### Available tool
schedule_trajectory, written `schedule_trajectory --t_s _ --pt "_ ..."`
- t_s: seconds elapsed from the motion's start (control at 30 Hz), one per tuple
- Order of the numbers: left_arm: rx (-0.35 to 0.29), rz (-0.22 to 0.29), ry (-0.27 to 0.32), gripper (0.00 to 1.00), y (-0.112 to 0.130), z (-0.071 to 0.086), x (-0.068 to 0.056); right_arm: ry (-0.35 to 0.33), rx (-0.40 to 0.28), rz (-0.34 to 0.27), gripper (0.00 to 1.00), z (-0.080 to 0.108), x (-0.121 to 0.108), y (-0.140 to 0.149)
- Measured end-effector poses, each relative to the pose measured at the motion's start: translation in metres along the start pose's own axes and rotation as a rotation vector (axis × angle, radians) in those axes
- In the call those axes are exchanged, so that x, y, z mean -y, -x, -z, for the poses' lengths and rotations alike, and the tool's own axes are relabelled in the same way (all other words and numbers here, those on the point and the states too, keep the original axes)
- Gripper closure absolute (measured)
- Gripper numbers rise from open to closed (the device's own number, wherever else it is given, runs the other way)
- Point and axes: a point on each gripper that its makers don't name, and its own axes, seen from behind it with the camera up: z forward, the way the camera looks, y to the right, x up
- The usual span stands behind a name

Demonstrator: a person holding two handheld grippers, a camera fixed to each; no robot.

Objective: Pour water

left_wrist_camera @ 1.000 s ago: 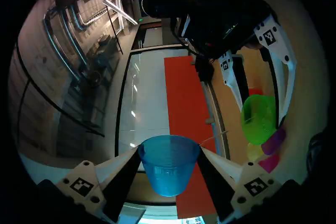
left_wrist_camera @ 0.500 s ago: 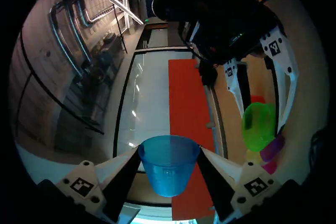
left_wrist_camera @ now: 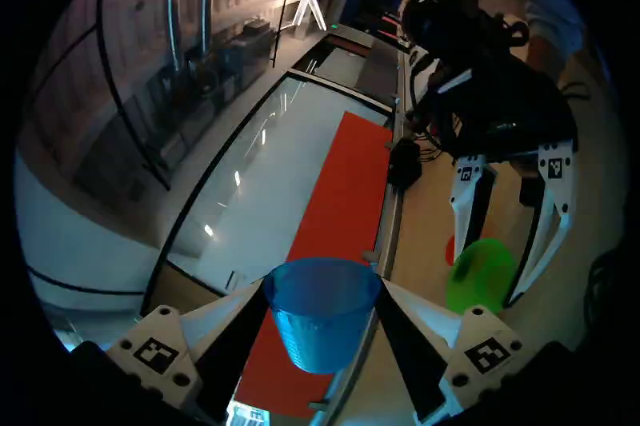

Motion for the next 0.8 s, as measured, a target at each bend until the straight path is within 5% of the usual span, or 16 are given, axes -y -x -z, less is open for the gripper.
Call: schedule_trajectory --t_s 0.33,0.8 --pt "-0.007 0.338 0.025 0.11 0.005 0.002 0.000 0.004 -0.004 0.002 0.10 0.000 0.001 -0.001" --pt "-0.044 0.759 0.029 0.11 0.015 0.005 0.018 0.011 -0.017 0.004 0.10 0.005 0.004 -0.009"
